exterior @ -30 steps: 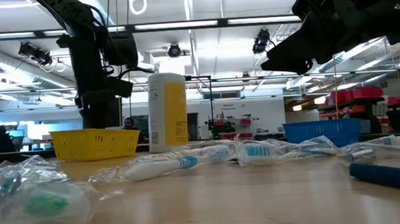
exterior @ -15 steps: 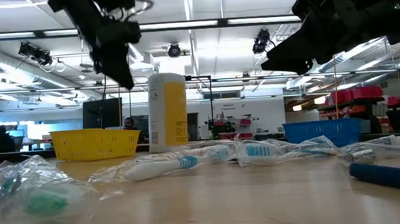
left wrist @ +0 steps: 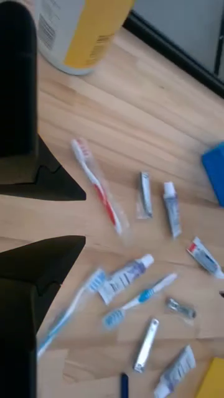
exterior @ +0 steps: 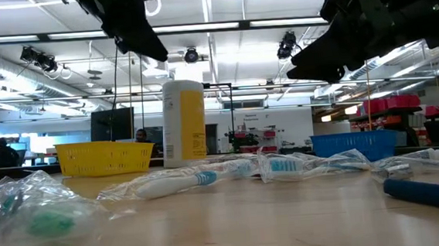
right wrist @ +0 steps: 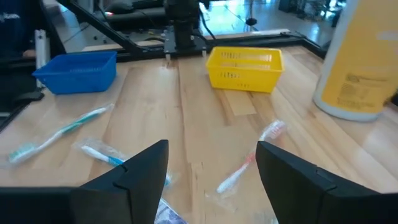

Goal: Pick & Place Travel size toiletries
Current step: Put the red toothbrush into the top blue bin

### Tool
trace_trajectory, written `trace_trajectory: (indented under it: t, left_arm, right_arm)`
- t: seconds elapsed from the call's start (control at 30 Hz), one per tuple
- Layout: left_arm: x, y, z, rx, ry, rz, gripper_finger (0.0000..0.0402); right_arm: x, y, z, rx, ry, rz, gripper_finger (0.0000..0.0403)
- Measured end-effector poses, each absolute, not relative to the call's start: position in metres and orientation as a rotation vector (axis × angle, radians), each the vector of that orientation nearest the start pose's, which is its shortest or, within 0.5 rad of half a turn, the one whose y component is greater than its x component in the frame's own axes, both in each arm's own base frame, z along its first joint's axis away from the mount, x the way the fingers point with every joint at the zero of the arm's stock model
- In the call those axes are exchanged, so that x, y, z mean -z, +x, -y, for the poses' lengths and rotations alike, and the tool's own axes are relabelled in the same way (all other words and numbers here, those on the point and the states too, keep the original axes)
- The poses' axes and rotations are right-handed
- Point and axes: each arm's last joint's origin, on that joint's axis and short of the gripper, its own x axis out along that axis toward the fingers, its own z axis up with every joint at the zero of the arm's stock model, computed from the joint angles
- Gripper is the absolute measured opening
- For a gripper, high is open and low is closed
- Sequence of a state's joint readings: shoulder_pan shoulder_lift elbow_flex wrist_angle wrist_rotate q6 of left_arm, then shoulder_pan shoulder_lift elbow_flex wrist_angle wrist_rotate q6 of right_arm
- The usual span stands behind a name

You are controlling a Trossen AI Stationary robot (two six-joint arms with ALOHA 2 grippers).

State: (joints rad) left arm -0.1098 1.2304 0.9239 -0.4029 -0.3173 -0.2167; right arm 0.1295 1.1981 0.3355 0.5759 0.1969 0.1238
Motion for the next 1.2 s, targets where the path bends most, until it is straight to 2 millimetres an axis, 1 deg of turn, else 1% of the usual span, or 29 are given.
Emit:
trace_trajectory:
  t: [0.13,0.23,0.33,0.47,0.57,0.73,0.87,0.93,1.0,1.13,1.2]
  left_arm:
    - [-0.266,0.256,0.030,-0.300,-0.053,-0.598,0.0109]
    - [-0.256,0.257,0.033,-0.285,-0.053,-0.532,0.0109]
    - [-0.242,0.256,0.033,-0.278,-0.070,-0.465,0.0109]
    - [-0.232,0.255,0.032,-0.254,-0.020,-0.378,0.0109]
    - [-0.226,0.253,0.032,-0.252,-0.003,-0.354,0.0109]
    - [-0.222,0.251,0.031,-0.259,0.008,-0.316,0.0109]
    - [-0.222,0.251,0.031,-0.256,0.019,-0.319,0.0109]
    - [-0.223,0.251,0.031,-0.256,0.018,-0.313,0.0109]
    - [-0.222,0.251,0.031,-0.256,0.021,-0.316,0.0109]
    - [-0.222,0.251,0.031,-0.242,0.025,-0.323,0.0109]
    - [-0.222,0.251,0.031,-0.240,0.024,-0.323,0.0109]
  right_arm:
    - [-0.174,0.222,-0.023,0.097,0.078,-0.269,0.0245]
    - [-0.178,0.230,-0.024,0.096,0.080,-0.263,0.0243]
    - [-0.183,0.248,-0.026,0.096,0.076,-0.269,0.0248]
    - [-0.181,0.275,-0.025,0.121,0.081,-0.323,0.0256]
    - [-0.175,0.296,-0.021,0.152,0.090,-0.383,0.0259]
    - [-0.158,0.326,-0.014,0.196,0.102,-0.513,0.0251]
    - [-0.141,0.343,-0.007,0.238,0.093,-0.624,0.0243]
    - [-0.133,0.347,-0.003,0.278,0.094,-0.667,0.0241]
    - [-0.129,0.352,0.001,0.305,0.110,-0.674,0.0241]
    - [-0.119,0.353,0.007,0.338,0.142,-0.703,0.0247]
    - [-0.116,0.353,0.007,0.327,0.153,-0.713,0.0250]
